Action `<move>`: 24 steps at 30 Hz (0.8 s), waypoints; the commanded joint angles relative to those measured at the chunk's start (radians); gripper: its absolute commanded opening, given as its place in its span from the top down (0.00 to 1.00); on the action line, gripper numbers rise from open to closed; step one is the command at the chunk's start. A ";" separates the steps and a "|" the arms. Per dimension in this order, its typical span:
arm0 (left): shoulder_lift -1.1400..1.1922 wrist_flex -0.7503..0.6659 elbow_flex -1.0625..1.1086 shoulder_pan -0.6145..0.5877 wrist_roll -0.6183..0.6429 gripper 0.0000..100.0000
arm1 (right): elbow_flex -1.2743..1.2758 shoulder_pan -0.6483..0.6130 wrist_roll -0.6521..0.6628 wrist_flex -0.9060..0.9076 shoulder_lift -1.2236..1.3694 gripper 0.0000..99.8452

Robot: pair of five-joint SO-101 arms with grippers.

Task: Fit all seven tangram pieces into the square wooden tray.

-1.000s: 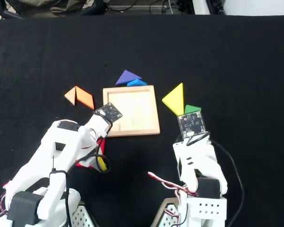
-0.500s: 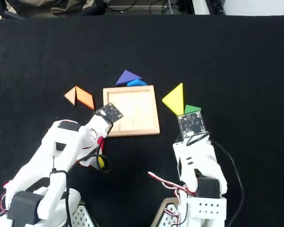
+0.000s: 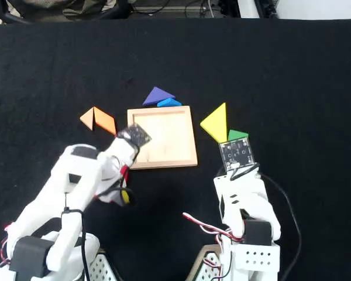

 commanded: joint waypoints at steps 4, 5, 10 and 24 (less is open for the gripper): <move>-0.015 0.242 -0.381 0.022 0.265 0.74 | -0.002 -0.006 0.009 0.006 -0.061 0.99; -0.015 0.259 -0.427 0.022 0.308 0.74 | -0.002 -0.006 0.009 0.006 -0.061 0.99; -0.002 0.272 -0.621 0.050 0.641 0.74 | -0.002 -0.006 0.009 0.006 -0.061 0.99; 0.262 -0.242 -0.522 0.209 1.094 0.74 | -0.002 -0.005 0.009 0.005 -0.061 0.99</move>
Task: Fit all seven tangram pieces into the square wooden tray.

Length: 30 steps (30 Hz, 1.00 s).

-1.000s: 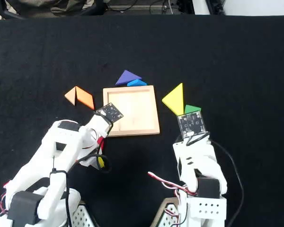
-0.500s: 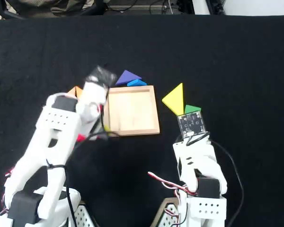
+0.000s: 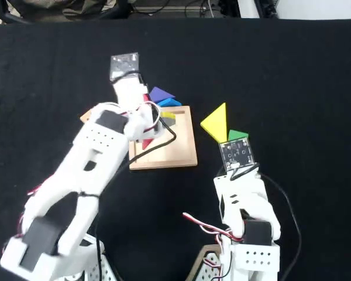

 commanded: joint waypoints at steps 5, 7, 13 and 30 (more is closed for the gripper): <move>0.233 -0.204 -0.047 -0.027 0.087 0.74 | -0.002 -0.009 0.009 0.005 -0.061 0.99; 0.276 -0.203 -0.074 -0.039 0.087 0.74 | -0.002 -0.009 0.009 0.005 -0.061 0.99; 0.327 -0.181 -0.084 -0.054 0.087 0.74 | -0.002 -0.011 0.009 0.005 -0.061 0.99; 0.330 0.127 -0.196 -0.120 -0.028 0.65 | -0.002 -0.011 0.009 0.006 -0.061 0.99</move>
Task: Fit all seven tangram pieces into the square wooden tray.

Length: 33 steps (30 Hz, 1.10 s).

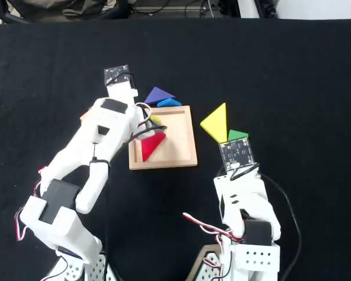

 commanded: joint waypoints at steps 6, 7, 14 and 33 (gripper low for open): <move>-0.015 0.029 -0.113 0.028 -0.048 0.65 | -0.002 -0.011 0.009 0.006 -0.061 0.99; -0.015 0.029 -0.128 0.051 -0.048 0.65 | -0.002 -0.011 0.009 0.006 -0.061 0.99; 0.020 0.021 -0.202 0.203 -0.137 0.70 | -0.002 -0.006 0.009 0.006 -0.061 0.99; 0.295 -0.092 -0.312 0.231 -0.130 0.93 | -0.002 -0.006 0.009 0.006 -0.061 0.99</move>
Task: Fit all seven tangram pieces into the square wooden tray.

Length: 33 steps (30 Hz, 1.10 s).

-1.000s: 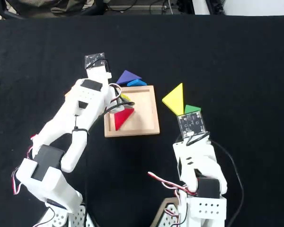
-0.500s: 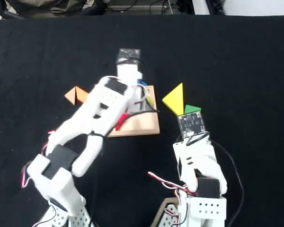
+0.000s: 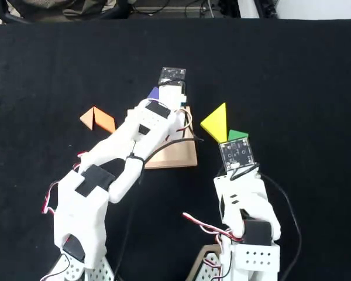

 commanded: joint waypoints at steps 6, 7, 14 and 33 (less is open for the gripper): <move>-0.011 0.114 -0.047 -0.053 -0.009 0.93 | -0.002 -0.009 0.009 0.006 -0.061 0.99; -0.011 0.114 -0.048 -0.065 -0.009 0.93 | -0.002 -0.009 0.009 0.006 -0.061 0.99; -0.011 0.118 -0.096 -0.134 -0.009 0.93 | -0.002 -0.009 0.009 0.008 -0.061 0.99; -0.568 0.910 -0.705 -0.160 -0.365 0.93 | -0.002 -0.003 0.008 0.008 -0.062 0.99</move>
